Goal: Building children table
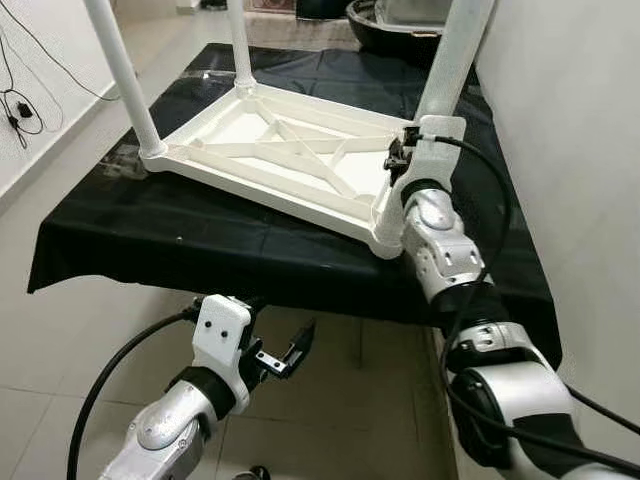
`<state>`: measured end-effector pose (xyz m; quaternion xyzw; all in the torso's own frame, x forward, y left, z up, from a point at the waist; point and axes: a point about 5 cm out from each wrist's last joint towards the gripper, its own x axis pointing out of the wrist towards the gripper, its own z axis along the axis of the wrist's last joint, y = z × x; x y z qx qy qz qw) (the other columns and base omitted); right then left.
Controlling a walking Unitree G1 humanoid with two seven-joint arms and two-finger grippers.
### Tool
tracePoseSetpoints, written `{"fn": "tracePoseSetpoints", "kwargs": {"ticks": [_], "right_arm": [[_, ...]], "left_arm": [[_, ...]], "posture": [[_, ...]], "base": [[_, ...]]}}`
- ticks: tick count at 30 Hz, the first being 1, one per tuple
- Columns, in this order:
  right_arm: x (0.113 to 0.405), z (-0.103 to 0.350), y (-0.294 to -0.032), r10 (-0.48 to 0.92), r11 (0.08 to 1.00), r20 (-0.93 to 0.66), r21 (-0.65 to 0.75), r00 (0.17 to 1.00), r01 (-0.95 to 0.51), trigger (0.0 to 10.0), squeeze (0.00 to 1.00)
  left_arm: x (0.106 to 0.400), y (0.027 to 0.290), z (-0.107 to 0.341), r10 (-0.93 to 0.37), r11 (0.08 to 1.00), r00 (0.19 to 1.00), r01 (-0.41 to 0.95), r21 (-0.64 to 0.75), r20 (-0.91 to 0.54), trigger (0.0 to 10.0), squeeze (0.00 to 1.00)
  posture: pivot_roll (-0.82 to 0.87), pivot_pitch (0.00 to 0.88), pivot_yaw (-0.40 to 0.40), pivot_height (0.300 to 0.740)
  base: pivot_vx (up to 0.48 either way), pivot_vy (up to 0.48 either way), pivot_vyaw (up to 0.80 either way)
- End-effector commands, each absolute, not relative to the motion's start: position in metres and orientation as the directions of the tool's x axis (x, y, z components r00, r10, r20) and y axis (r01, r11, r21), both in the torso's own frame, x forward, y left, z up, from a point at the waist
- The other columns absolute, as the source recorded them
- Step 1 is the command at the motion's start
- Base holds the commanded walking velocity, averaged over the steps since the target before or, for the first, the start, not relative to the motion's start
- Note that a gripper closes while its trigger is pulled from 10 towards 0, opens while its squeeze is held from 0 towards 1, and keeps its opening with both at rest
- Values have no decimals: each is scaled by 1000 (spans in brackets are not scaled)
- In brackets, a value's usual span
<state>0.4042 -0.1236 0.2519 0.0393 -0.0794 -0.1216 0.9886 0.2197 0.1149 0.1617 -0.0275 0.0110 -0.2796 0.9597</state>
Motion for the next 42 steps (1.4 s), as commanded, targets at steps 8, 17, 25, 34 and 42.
{"fn": "tracePoseSetpoints", "kwargs": {"ticks": [8,17,25,34,42], "right_arm": [[391,204,-118,-608,788,-54,86,792,610,10000,0],[384,204,-93,-766,606,-211,81,608,791,10000,0],[383,212,-85,-788,569,-219,95,575,817,10000,0],[385,211,-85,-780,580,-214,105,588,808,10000,0],[387,211,-85,-754,606,-215,135,621,784,10000,1000]], "left_arm": [[221,113,159,-538,842,843,536,-64,-9,10000,0],[221,112,159,-541,839,841,540,-62,-6,10000,0],[221,110,159,-545,837,839,543,-68,1,10000,0],[223,110,158,-544,838,839,542,-65,-1,10000,0],[224,110,157,-542,838,840,541,-65,-2,10000,0]], "posture": [[115,190,-26,740],[125,186,-37,740],[126,187,-39,740],[120,187,-35,740],[120,185,-34,740]], "base": [[0,0,0],[0,0,0],[0,0,0],[0,0,0],[0,0,0]]}}
